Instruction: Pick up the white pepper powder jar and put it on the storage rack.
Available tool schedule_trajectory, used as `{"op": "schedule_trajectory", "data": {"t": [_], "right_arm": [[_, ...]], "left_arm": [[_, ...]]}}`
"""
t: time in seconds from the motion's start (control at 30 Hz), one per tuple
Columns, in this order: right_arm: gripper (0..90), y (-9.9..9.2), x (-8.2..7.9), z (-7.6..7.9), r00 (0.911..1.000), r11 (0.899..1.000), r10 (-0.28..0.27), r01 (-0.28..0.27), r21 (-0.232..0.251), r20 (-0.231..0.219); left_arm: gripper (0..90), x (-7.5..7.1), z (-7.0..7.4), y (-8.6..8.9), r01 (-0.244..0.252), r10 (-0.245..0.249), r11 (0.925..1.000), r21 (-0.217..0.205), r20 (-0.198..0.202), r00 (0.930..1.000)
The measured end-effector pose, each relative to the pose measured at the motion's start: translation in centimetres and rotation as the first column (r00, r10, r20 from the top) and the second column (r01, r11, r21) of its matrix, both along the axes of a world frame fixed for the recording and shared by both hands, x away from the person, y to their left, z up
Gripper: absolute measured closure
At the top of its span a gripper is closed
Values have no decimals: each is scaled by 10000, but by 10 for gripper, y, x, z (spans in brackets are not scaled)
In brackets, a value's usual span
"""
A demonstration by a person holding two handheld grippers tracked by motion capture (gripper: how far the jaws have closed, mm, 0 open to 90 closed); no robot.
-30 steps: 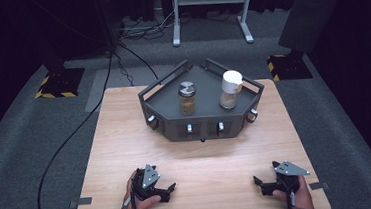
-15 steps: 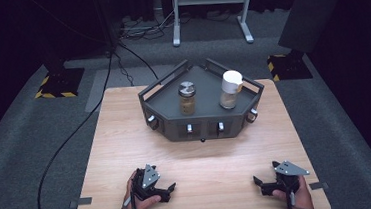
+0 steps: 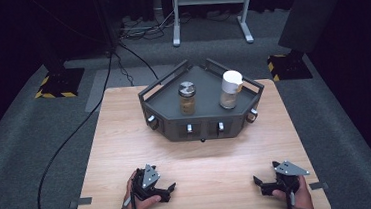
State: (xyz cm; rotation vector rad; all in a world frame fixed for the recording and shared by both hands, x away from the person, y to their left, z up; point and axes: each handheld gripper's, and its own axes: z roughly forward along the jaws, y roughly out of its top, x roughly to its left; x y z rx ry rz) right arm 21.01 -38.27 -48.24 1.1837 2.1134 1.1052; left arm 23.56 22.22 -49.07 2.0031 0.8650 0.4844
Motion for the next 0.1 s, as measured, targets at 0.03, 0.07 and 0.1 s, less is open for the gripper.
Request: {"op": "schedule_trajectory", "data": {"t": [0.03,0.07,0.1], "right_arm": [[3,0,0,0,10000,10000,-5,5,0,-1],[2,0,0,0,10000,10000,-8,8,0,-3],[1,0,0,0,10000,10000,30,-30,1,-6]], "left_arm": [[26,0,0,0,0,0,10000,1,-1,10000],[26,0,0,0,-7,7,10000,0,-2,10000],[26,0,0,0,-12,12,10000,3,-2,10000]]}}
